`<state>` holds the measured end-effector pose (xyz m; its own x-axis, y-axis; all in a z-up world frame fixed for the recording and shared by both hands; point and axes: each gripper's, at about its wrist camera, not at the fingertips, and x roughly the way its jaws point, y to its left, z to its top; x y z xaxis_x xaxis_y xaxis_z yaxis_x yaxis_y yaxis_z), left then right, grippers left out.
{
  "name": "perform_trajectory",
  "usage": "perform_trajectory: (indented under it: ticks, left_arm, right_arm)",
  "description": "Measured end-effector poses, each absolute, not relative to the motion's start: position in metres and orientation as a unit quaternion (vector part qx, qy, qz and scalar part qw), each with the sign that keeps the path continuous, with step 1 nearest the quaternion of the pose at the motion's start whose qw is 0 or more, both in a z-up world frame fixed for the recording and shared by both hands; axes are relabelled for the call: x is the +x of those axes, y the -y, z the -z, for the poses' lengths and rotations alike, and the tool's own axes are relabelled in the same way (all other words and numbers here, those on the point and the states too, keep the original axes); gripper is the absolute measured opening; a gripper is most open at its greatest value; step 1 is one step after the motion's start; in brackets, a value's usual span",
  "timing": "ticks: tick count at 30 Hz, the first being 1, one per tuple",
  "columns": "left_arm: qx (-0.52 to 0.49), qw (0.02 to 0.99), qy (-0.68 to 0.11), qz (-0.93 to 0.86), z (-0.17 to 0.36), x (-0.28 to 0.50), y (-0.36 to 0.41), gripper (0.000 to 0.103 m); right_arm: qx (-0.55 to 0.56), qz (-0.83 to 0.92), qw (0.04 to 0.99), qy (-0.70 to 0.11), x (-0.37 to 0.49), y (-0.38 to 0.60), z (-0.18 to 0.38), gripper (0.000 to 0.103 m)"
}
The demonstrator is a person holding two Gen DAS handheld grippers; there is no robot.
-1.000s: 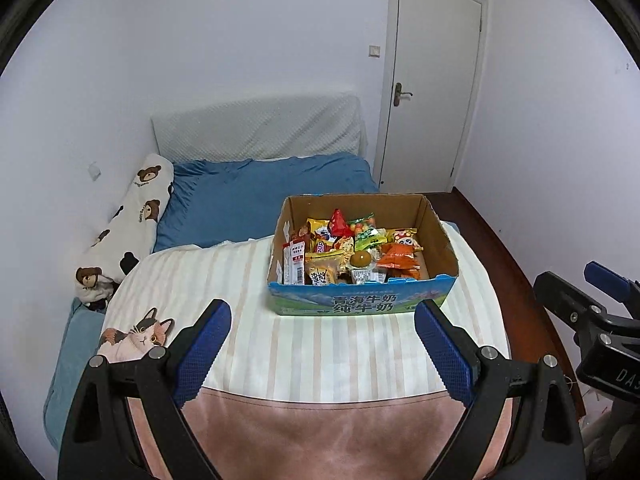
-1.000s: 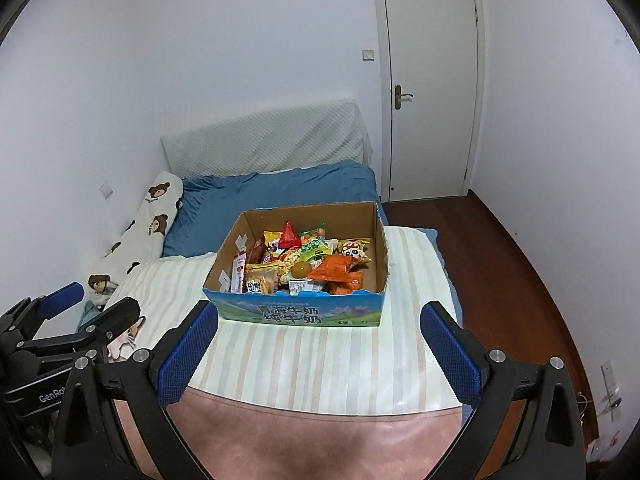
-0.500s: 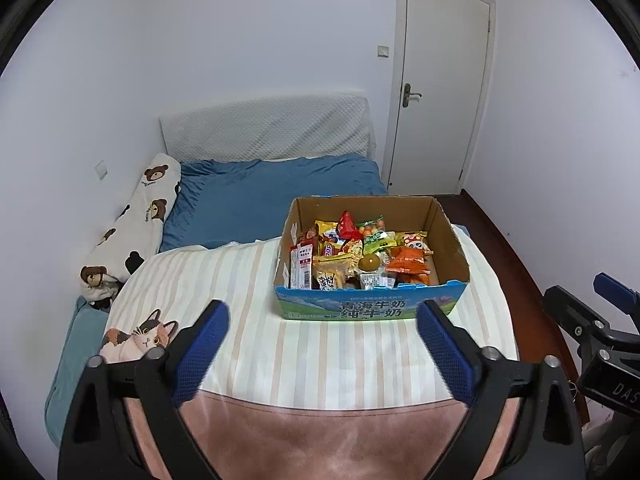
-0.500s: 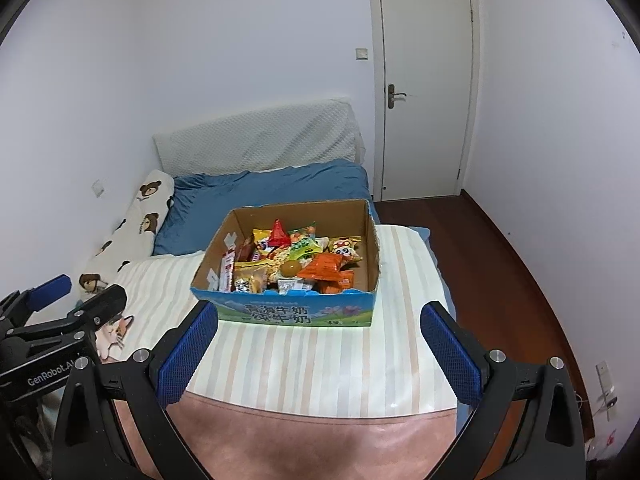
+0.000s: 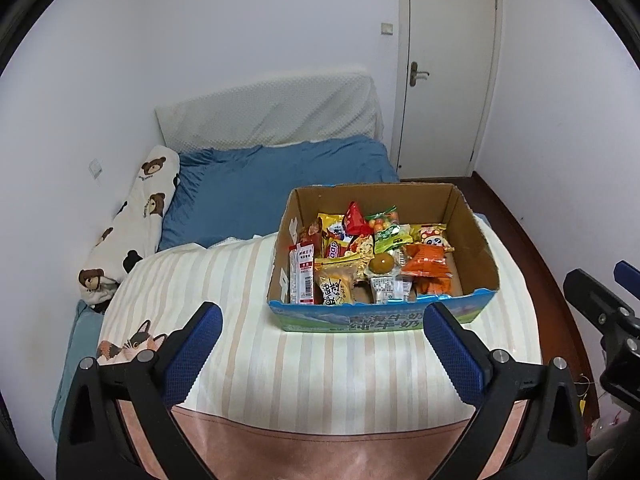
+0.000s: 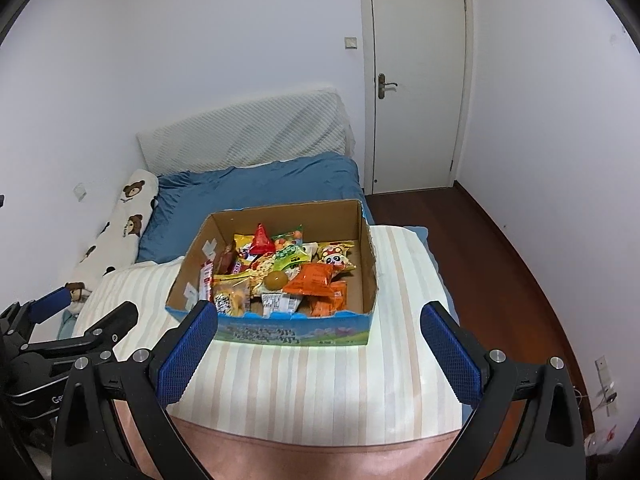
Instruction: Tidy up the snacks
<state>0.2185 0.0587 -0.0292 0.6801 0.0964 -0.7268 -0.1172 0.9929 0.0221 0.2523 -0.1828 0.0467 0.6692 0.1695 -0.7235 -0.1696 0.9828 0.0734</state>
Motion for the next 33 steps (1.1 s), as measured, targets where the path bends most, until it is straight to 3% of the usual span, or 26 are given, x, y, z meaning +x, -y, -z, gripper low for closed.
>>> perform_trajectory:
  ticks: [14, 33]
  left_arm:
    - [-0.021, 0.911, -0.407, -0.059, 0.036, 0.247, -0.067, 0.103]
    - [-0.021, 0.911, -0.407, -0.055, 0.035, 0.246, -0.067, 0.103]
  right_arm:
    - [-0.003, -0.077, 0.903, -0.423, 0.284, 0.174, -0.018, 0.103]
    - [-0.005, -0.069, 0.905, -0.419, 0.278, 0.174, -0.021, 0.103]
